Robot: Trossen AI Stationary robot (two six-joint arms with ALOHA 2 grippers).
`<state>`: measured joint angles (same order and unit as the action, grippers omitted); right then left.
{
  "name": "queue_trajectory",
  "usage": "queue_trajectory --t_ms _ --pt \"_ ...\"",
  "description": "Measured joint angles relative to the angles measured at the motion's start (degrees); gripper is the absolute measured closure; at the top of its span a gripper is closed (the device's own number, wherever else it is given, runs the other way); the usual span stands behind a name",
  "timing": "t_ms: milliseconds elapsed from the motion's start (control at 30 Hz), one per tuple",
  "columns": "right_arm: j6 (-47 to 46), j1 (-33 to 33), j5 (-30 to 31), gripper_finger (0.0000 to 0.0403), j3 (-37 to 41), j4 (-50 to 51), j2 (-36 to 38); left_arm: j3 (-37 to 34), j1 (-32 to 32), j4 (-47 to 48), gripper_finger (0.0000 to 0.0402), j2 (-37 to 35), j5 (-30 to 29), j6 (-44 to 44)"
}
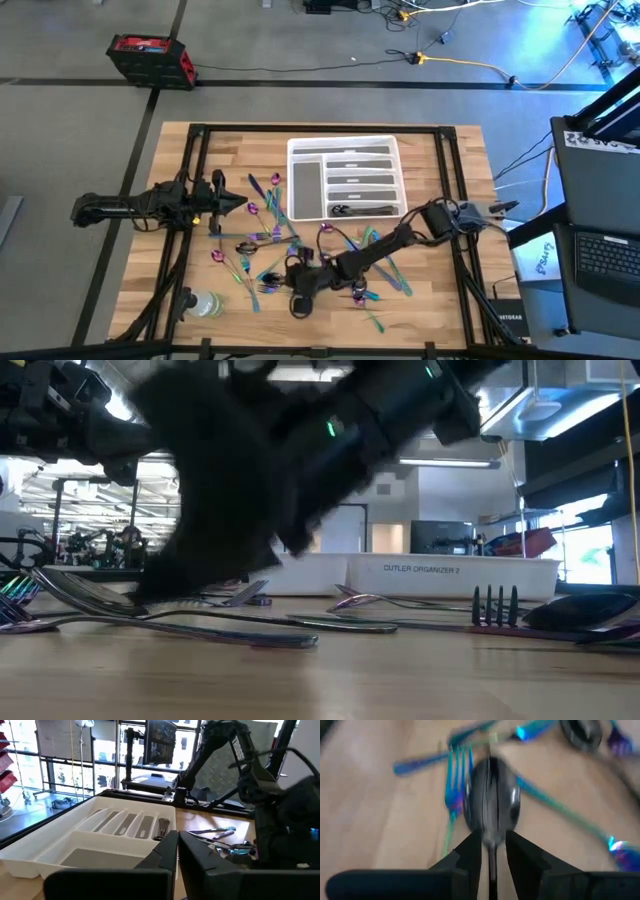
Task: Sort silverware
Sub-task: Put the black spoon into the tray organizer
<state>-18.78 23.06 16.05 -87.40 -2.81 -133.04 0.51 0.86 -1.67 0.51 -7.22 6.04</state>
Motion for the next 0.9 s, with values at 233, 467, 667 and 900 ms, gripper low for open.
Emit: queue_trajectory --t_ms 233,467,667,900 --pt "-3.4 1.4 3.3 0.0331 0.1 1.0 -0.7 0.0 0.0 0.0 0.0402 0.0 0.0 0.0" --pt "-5.0 1.4 3.5 0.0374 0.5 2.2 -1.1 0.0 0.0 0.0 0.0402 0.0 0.0 0.0" --pt "-4.9 0.8 3.5 0.0392 0.6 2.9 -0.2 0.0 0.0 0.0 0.0402 0.0 0.0 0.0" --pt "1.1 -2.8 -1.8 0.0399 1.2 16.4 10.6 0.0 0.0 0.0 0.0402 0.0 0.0 0.0"
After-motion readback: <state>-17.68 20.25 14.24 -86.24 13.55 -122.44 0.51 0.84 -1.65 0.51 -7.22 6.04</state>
